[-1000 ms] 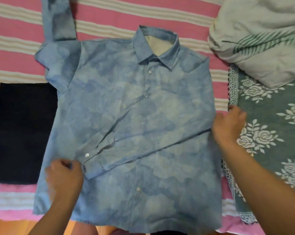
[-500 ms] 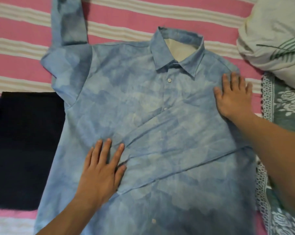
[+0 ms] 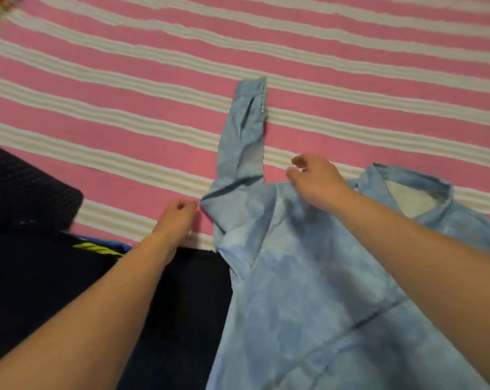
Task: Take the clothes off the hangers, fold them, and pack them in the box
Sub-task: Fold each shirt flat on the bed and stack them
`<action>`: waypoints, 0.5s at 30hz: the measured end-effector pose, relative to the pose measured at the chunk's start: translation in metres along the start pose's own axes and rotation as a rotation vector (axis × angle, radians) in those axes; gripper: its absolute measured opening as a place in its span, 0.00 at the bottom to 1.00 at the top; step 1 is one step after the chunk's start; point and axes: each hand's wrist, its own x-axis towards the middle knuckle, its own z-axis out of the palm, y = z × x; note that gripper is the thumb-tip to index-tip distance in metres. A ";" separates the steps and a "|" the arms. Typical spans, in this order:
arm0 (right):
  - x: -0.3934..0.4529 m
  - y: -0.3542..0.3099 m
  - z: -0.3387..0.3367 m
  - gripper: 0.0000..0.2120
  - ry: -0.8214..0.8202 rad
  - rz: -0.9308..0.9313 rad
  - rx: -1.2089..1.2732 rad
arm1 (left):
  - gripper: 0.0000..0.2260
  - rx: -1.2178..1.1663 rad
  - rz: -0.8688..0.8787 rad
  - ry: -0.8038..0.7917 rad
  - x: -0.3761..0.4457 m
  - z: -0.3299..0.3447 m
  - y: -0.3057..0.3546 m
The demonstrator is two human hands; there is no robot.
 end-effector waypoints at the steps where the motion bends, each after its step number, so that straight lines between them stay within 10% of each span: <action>1: 0.020 -0.019 0.004 0.22 -0.004 0.011 0.013 | 0.11 -0.038 0.021 -0.036 0.004 -0.002 -0.006; 7: 0.147 -0.117 0.048 0.42 0.047 0.220 0.384 | 0.19 -0.146 0.090 -0.050 0.031 0.003 -0.041; 15: 0.136 -0.198 0.004 0.10 -0.119 0.110 0.787 | 0.31 -0.227 -0.064 -0.046 0.027 -0.003 -0.028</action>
